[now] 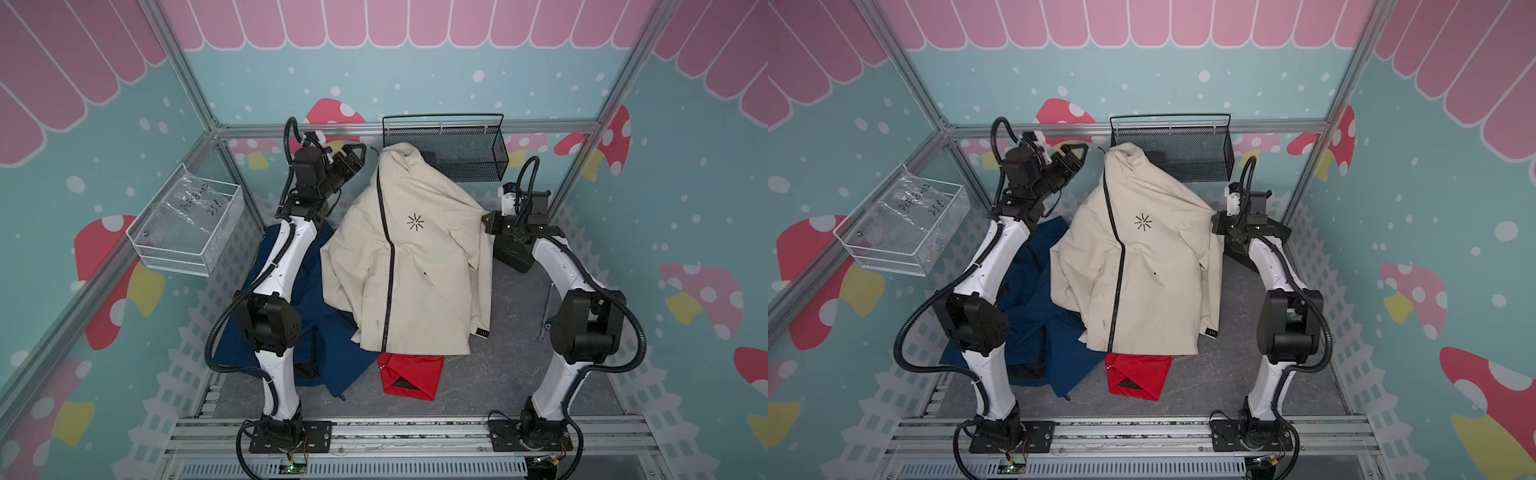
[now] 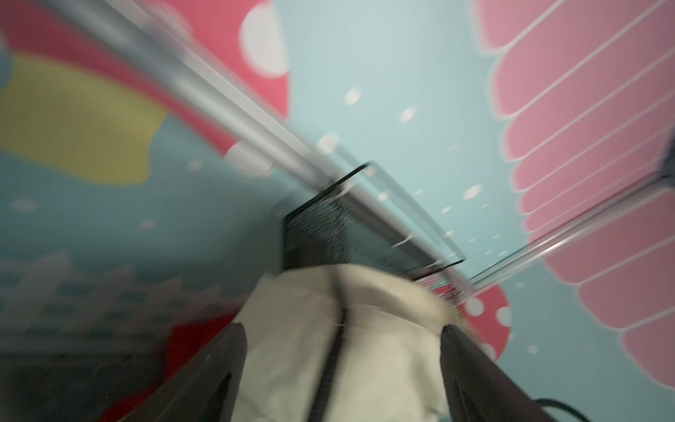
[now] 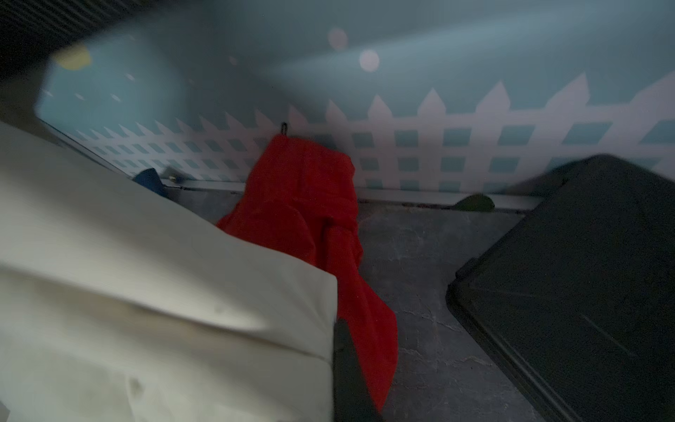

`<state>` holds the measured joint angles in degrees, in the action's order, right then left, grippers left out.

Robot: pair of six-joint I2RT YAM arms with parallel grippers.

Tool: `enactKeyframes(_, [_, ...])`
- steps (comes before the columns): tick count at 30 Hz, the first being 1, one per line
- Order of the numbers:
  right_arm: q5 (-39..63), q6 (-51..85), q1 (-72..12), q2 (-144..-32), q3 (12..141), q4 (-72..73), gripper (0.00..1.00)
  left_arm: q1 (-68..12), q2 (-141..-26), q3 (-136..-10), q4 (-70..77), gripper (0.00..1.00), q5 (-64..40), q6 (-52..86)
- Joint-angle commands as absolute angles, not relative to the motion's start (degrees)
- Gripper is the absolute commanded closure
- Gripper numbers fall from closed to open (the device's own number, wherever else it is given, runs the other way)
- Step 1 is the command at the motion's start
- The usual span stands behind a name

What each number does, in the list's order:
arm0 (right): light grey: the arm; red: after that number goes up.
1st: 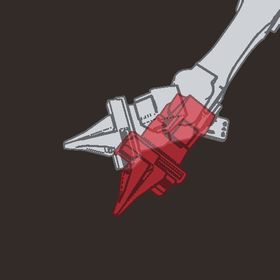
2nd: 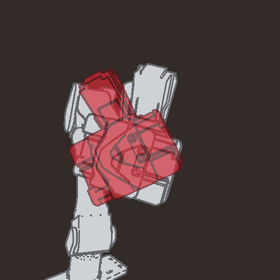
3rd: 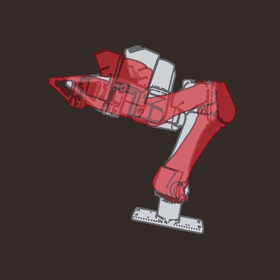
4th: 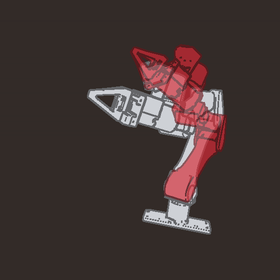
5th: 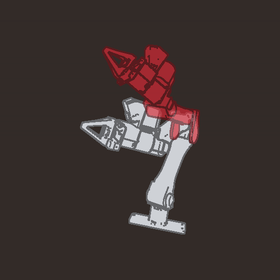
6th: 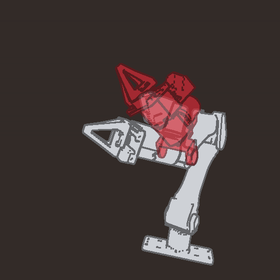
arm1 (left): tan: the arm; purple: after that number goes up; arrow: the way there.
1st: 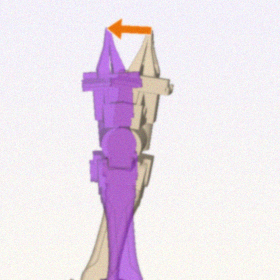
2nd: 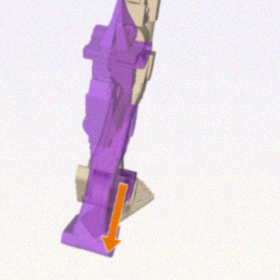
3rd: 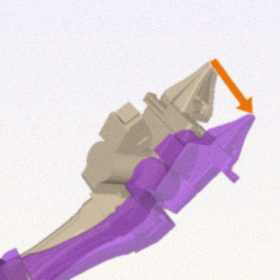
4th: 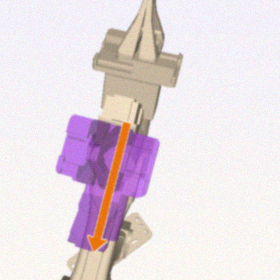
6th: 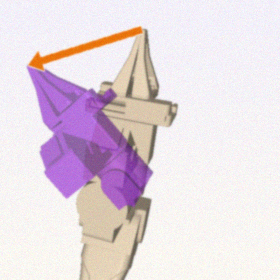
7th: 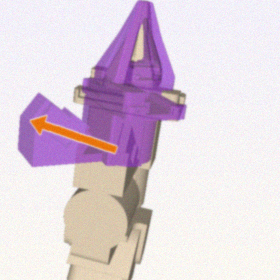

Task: Unzip the jacket
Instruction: Place the jacket on the jacket.

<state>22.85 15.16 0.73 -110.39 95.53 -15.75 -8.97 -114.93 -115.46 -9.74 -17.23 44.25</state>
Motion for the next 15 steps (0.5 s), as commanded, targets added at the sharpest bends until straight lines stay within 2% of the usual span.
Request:
enactKeyframes(1, [24.11,12.83,0.62,-110.37,98.20,-16.23,1.00,-7.93,-105.07,-106.56,-11.00,0.14,-21.21,36.96])
enactKeyframes(4, [23.91,13.01,0.62,-109.86,97.03,-15.03,1.00,-5.21,-100.90,-98.70,-15.98,0.15,-23.63,33.47])
enactKeyframes(10, [25.32,13.92,0.62,-107.51,94.25,-12.65,1.00,-1.85,-98.00,-92.90,-35.35,0.15,-15.17,20.19])
enactKeyframes(15, [25.41,14.53,0.59,-107.58,93.87,-12.15,1.00,0.24,-100.87,-91.78,-41.94,0.24,-15.04,18.88])
